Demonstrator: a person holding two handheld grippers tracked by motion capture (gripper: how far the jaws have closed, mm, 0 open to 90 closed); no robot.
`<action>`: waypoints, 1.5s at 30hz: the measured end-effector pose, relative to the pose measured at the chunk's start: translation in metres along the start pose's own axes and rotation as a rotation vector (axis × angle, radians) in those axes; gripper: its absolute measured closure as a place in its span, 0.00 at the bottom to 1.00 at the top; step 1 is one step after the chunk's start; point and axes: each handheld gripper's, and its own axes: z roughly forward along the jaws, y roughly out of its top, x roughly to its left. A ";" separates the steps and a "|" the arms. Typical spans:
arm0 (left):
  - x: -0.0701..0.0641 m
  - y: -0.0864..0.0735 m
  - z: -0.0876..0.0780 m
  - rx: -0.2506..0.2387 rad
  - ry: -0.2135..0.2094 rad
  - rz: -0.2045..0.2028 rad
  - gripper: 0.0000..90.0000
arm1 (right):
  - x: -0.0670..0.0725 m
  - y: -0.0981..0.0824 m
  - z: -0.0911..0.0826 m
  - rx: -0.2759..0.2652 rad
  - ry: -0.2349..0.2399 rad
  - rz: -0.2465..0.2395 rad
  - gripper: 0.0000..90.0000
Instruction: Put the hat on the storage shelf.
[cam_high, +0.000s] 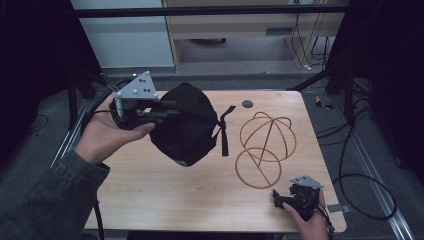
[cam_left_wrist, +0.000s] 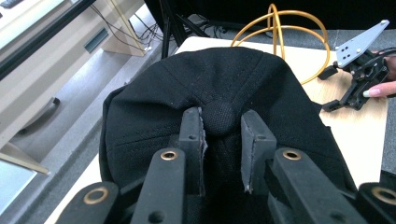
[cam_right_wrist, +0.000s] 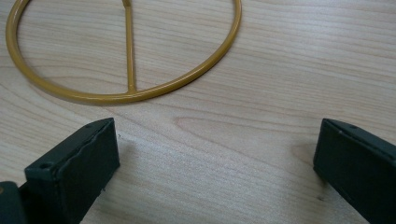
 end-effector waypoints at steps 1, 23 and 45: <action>-0.001 0.003 0.000 0.000 0.000 0.006 0.81 | 0.000 0.000 0.000 -0.002 -0.001 -0.004 0.00; -0.020 0.058 0.033 -0.002 -0.031 0.089 0.81 | 0.000 0.000 0.000 -0.003 0.002 0.000 0.00; -0.037 0.105 0.078 -0.036 -0.099 0.118 0.81 | 0.000 0.000 0.001 -0.006 0.000 -0.005 0.00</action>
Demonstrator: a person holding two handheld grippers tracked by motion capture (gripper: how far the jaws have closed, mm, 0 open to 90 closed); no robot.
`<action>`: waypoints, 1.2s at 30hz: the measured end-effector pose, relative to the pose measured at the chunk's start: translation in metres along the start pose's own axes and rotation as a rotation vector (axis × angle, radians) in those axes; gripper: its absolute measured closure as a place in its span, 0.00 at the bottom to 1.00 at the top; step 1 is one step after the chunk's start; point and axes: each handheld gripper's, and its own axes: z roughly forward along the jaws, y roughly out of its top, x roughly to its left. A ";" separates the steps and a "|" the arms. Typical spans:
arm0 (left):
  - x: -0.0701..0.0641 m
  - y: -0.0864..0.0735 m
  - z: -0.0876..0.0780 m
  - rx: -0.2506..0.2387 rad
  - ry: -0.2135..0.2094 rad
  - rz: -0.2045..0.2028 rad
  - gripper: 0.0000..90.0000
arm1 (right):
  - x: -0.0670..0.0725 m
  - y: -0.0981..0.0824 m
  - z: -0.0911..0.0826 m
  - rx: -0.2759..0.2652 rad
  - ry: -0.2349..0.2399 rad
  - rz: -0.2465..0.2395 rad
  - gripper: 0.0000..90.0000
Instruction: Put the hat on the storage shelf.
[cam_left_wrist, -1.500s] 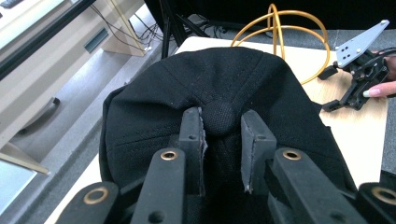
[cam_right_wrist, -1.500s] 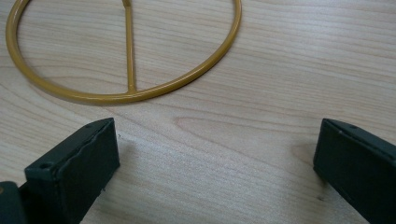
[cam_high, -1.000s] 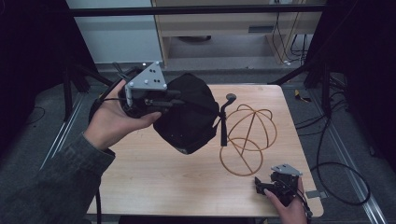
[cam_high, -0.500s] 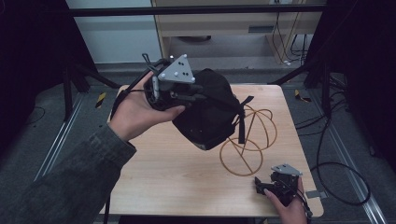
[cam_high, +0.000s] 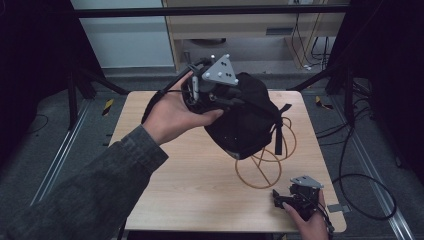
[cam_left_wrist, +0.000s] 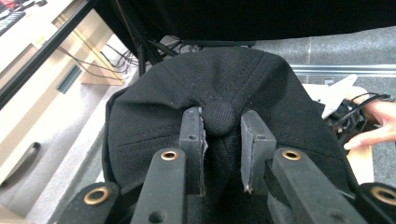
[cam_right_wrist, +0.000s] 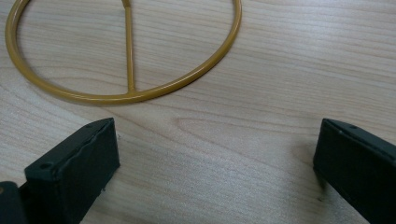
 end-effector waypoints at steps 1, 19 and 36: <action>0.000 0.002 0.004 0.002 -0.006 -0.001 0.81 | 0.000 0.000 0.000 0.000 0.002 0.004 0.00; 0.002 0.024 0.033 -0.024 -0.015 -0.008 0.81 | 0.000 0.000 0.000 0.000 0.002 0.004 0.00; -0.007 0.029 0.060 -0.012 -0.026 0.003 0.81 | 0.000 0.000 0.000 -0.001 0.002 0.004 0.00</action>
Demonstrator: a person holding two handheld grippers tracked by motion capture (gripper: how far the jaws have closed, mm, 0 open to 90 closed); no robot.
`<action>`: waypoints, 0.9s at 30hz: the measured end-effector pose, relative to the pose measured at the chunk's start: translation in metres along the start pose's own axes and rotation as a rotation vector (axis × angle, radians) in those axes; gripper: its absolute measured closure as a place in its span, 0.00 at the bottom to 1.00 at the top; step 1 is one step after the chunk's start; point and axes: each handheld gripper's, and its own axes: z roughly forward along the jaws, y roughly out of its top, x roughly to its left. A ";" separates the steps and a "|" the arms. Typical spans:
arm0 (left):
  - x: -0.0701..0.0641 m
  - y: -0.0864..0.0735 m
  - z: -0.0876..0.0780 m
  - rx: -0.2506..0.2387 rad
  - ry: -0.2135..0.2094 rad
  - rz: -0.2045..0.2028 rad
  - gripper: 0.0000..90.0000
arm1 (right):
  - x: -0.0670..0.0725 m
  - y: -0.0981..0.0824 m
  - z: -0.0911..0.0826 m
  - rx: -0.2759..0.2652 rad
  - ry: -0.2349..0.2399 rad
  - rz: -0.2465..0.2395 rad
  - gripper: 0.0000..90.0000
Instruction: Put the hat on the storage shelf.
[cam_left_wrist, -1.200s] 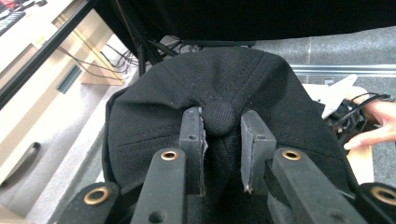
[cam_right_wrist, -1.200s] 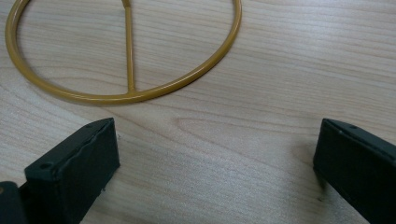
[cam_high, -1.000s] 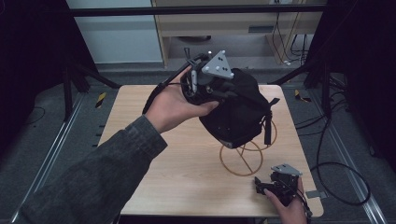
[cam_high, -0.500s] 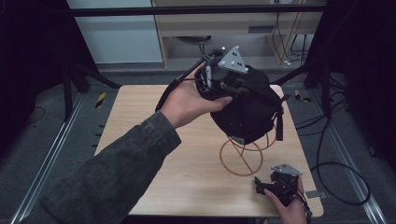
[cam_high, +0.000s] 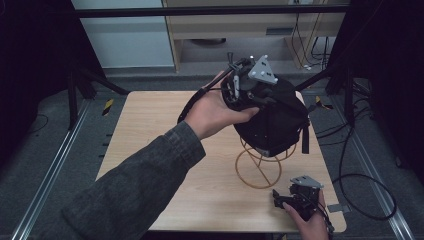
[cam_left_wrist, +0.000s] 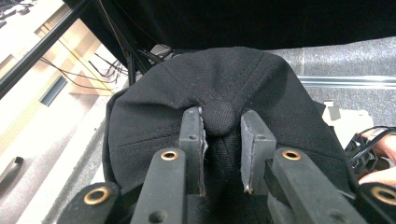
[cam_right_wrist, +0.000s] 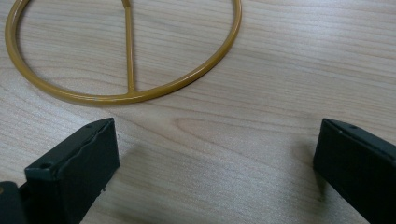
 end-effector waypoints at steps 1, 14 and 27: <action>0.000 0.000 0.001 0.001 -0.001 -0.001 0.81 | 0.000 0.000 0.000 0.000 0.000 0.000 0.00; -0.004 -0.002 0.023 0.034 -0.015 0.005 0.81 | 0.000 0.000 0.000 0.001 0.000 0.001 0.00; -0.003 -0.005 0.034 0.035 -0.018 -0.012 0.81 | 0.000 0.000 0.000 0.001 -0.001 0.000 0.00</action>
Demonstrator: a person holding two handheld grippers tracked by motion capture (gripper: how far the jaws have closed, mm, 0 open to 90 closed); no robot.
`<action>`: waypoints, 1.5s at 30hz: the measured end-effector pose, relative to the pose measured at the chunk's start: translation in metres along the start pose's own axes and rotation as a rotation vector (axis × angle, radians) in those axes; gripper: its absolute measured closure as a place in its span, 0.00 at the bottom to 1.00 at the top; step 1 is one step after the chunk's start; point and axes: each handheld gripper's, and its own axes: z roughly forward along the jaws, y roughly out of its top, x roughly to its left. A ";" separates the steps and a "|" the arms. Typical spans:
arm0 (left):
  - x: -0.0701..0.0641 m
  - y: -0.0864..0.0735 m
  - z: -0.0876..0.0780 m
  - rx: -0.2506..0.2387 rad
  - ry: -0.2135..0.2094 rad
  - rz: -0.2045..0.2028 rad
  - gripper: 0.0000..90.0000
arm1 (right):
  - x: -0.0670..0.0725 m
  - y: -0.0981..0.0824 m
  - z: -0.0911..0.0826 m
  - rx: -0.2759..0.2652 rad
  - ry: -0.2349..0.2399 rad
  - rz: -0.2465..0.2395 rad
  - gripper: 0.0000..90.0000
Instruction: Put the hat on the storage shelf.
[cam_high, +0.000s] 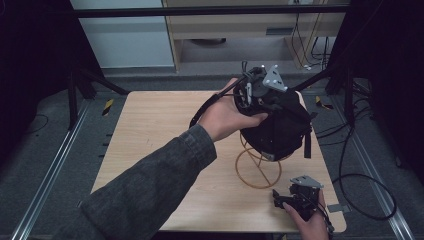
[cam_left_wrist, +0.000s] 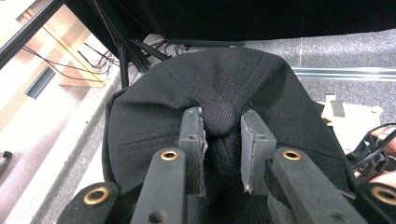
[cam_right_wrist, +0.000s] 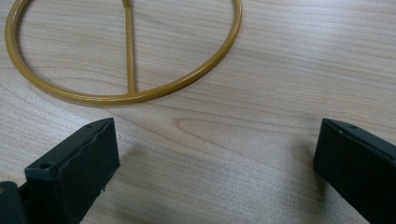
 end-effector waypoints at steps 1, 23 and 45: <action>0.000 0.000 0.001 0.002 -0.001 -0.002 0.81 | 0.000 0.000 0.000 0.000 0.000 0.000 0.00; -0.001 -0.014 0.024 0.050 -0.022 -0.007 0.81 | 0.000 0.000 0.000 -0.001 0.000 -0.005 0.00; -0.007 -0.024 0.041 0.070 -0.051 -0.011 0.81 | -0.001 0.000 0.000 -0.001 -0.003 -0.013 0.00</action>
